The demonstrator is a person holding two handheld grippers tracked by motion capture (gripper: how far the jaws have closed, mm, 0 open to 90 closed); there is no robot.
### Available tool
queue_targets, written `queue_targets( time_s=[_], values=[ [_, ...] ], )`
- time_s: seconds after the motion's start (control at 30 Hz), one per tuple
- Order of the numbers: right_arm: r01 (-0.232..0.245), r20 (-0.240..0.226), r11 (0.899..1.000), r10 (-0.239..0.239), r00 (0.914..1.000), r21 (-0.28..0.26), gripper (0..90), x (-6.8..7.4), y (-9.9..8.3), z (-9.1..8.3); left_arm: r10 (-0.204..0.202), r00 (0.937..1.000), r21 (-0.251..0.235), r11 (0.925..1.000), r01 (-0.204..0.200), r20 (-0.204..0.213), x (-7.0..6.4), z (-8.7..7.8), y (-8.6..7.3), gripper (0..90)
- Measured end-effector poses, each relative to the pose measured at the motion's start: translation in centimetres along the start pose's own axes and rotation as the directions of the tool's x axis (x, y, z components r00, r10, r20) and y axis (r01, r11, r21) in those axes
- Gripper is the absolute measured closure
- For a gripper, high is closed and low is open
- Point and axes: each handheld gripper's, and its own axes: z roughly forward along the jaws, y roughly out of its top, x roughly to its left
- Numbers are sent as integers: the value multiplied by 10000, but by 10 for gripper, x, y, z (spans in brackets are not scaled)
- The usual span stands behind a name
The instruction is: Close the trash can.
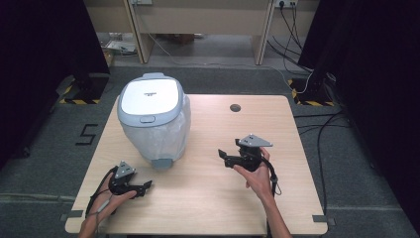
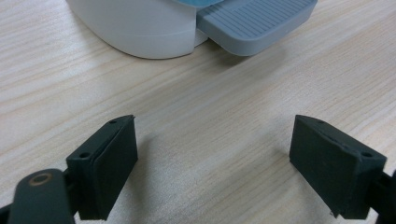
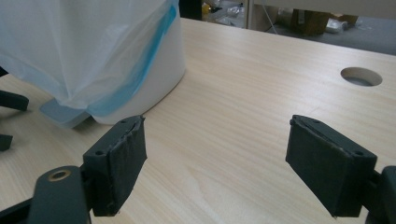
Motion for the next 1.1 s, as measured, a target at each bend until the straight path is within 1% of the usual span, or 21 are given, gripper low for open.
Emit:
queue_targets(
  time_s=[0.13, 0.17, 0.23, 0.33, 0.37, 0.47, 0.5, 0.57, 0.6, 0.67, 0.7, 0.73, 0.8, 0.83, 0.9, 0.93, 0.97, 1.0, 1.1],
  values=[
    [24, -62, 9996, -22, 10000, 295, 185, 2, -4, 3, 0, 10000, 6, 10000, 0, -3, 0, 0, 0, 143],
    [21, -79, 9997, -19, 10000, 231, 189, 3, -6, 3, 0, 10000, 6, 10000, 0, -3, 0, 0, 0, 143],
    [36, -173, 9995, -30, 9998, 328, 187, 4, -8, 3, -4, 10000, -3, 10000, 4, 2, 0, 0, 0, 143],
    [116, -166, 9990, -109, 9998, 421, 187, 4, -12, 4, -6, 10000, -2, 10000, 6, 5, 0, 0, 0, 143],
    [25, -154, 9988, -17, 9999, 493, 185, 5, -14, 5, -4, 10000, -4, 10000, 4, 5, 0, 0, 0, 143],
    [32, -138, 9980, -24, 9999, 626, 182, 5, -18, 5, -5, 10000, 1, 10000, 5, 0, 0, 0, 0, 143],
    [-46, -147, 9980, 55, 9999, 627, 182, 5, -20, 5, 0, 10000, 4, 10000, 0, -2, 0, 0, 0, 143],
    [24, -143, 9976, -14, 9999, 696, 181, 5, -21, 5, -2, 10000, 3, 10000, 2, -3, 0, 0, 0, 143],
    [-21, -142, 9968, 32, 9999, 800, 181, 5, -25, 6, -4, 10000, 9, 10000, 4, -2, 0, 0, 0, 143],
    [71, -77, 9947, -63, 10000, 1030, 174, 4, -29, 7, 0, 10000, 3, 10000, 0, 10, 0, 0, 0, 143],
    [71, -77, 9947, -63, 10000, 1030, 174, 4, -29, 7, 0, 10000, 3, 10000, 0, 10, 0, 0, 0, 143],
    [106, 79, 9921, -117, 9999, 1254, 176, 5, -33, 8, 8, 10000, -8, 10000, -8, 12, 0, 0, 0, 143],
    [171, 112, 9916, -187, 9998, 1285, 182, 5, -35, 8, 11, 10000, -9, 10000, -11, 12, 0, 0, 0, 143],
    [242, 97, 9865, -261, 9996, 1621, 180, 6, -40, 10, 10, 10000, -7, 10000, -10, 13, 0, 0, 0, 143],
    [237, 129, 9810, -267, 9996, 1928, 176, 6, -44, 11, -1, 10000, -17, 10000, 1, 8, 0, 0, 0, 143],
    [237, 129, 9810, -267, 9996, 1928, 176, 6, -44, 11, -1, 10000, -17, 10000, 1, 8, 0, 0, 0, 143],
    [275, 199, 9785, -323, 9993, 2045, 173, 7, -46, 11, 1, 10000, -22, 10000, -1, 7, 0, 0, 0, 143],
    [335, 355, 9773, -418, 9985, 2094, 174, 7, -49, 11, -1, 10000, -23, 10000, 1, 16, 0, 0, 0, 143],
    [275, 342, 9748, -359, 9988, 2214, 174, 6, -53, 10, 1, 10000, -24, 10000, -1, 11, 0, 0, 0, 143]
  ],
)
